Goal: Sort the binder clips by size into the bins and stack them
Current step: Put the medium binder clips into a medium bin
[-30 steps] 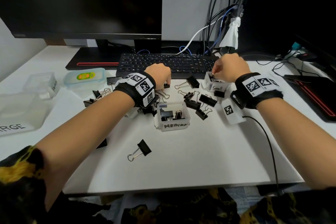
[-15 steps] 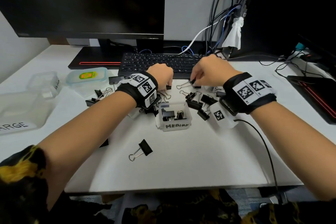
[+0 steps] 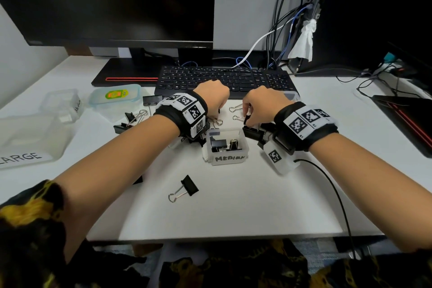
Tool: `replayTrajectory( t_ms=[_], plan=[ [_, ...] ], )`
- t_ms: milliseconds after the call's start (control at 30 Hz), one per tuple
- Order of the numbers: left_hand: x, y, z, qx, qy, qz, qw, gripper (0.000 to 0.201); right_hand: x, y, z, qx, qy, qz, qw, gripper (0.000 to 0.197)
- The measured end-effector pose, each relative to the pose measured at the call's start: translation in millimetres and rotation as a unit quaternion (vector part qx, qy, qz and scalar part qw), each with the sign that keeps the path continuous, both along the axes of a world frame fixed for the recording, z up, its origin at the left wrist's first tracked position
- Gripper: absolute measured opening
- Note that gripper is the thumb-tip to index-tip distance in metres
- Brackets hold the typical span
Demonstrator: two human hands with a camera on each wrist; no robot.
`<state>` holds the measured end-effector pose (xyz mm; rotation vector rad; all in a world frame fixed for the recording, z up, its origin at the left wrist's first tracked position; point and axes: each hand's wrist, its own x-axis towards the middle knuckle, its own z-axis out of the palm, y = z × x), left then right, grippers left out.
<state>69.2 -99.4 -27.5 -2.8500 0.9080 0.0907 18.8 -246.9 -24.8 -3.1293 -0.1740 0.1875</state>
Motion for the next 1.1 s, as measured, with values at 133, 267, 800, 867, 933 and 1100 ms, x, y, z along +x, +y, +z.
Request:
replayTrajectory(
  t_ms=[133,267,800,867,933,1100],
  plan=[
    [-5,-2,1,0.015,0.001,-0.011,1.0,0.021,-2,0,-3,-0.01,-0.007,-0.013,1.0,0.019],
    [-7,0,3,0.029,-0.013,-0.03,0.999,0.017,-4,2,-3,-0.008,-0.026,-0.023,0.999,0.029],
    [-30,43,7,-0.352,-0.001,-0.025,0.936,0.017,-5,-2,-4,0.074,0.025,-0.002,0.997,0.021],
    [-39,47,9,-0.389,0.005,-0.029,0.921,0.015,-6,-2,-3,0.076,0.025,-0.003,0.997,0.019],
    [-48,50,10,-0.415,0.012,-0.031,0.909,0.013,-7,-2,-3,0.072,0.014,0.0,0.997,0.018],
    [-68,56,9,-0.43,0.032,-0.027,0.902,0.012,-10,-5,-5,0.065,-0.003,-0.008,0.998,0.019]
  ],
)
